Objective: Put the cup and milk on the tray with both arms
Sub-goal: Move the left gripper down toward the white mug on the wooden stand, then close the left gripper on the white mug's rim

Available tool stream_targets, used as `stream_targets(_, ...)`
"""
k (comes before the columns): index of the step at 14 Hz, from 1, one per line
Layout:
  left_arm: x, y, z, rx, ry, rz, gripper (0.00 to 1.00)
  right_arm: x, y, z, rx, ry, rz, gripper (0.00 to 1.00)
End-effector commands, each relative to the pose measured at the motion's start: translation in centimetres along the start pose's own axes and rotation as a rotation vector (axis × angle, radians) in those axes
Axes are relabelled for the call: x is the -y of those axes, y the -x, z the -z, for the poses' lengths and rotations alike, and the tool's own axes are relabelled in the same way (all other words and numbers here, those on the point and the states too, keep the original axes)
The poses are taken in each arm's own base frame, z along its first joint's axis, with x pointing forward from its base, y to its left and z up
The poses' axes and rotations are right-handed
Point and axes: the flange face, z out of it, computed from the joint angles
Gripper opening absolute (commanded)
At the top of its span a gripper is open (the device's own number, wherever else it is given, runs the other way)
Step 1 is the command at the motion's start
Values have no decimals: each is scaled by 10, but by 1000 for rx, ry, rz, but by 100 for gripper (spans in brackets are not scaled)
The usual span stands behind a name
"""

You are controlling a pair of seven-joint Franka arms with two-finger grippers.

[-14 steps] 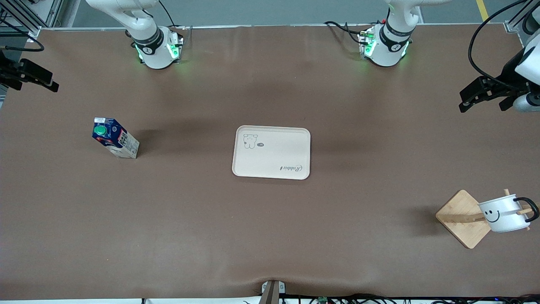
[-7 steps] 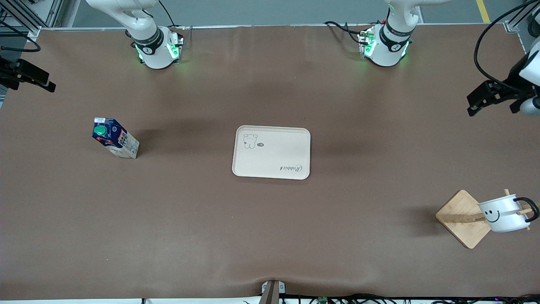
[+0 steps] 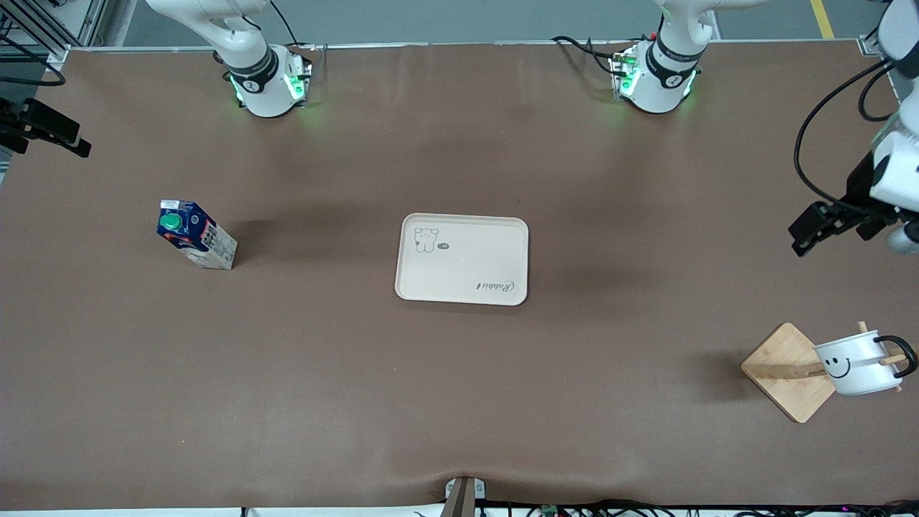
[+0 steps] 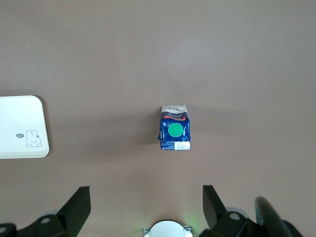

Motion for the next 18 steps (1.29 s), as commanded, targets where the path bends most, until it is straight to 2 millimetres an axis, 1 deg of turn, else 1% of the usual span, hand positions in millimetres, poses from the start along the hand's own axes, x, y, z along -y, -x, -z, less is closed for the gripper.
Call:
stream_targets(1,11,-1,-28,-51,-42,38,100,2,-4,4,-17,2,-4,100)
stream_targets(2,17,-6,-40,-55,-40,100,100,-1,-4,4,-17,2,-8,100)
stream_targets(4,16,-13,-59,-95,-15,166,100,-4,-5,4,-14,1,-14,100)
stream_targets(5,25,-17,-71,-126,1,217,100,-3,-5,3,-13,1,-17,100)
stream_targets(7,28,-19,-107,-201,52,252,100,-5,-4,4,-10,1,-22,100)
stream_targets(8,37,-20,-127,-237,74,267,100,-8,-4,4,-9,-1,-23,100)
stream_targets(9,40,-21,-144,-269,92,263,100,-11,-4,4,-9,-4,-30,100)
stream_targets(10,38,-22,-159,-288,99,248,100,-10,-4,3,-10,-4,-27,100)
stream_targets(11,42,-24,-168,-301,97,245,100,-11,-5,4,-12,-9,-28,100)
stream_targets(13,42,-26,-182,-321,114,246,100,-9,-5,4,-13,-12,-26,100)
stream_targets(15,51,-28,-197,-340,125,259,100,-9,-5,4,-16,-5,-27,100)
stream_targets(18,50,-30,-212,-355,129,241,100,-13,-8,1,-12,-5,-37,100)
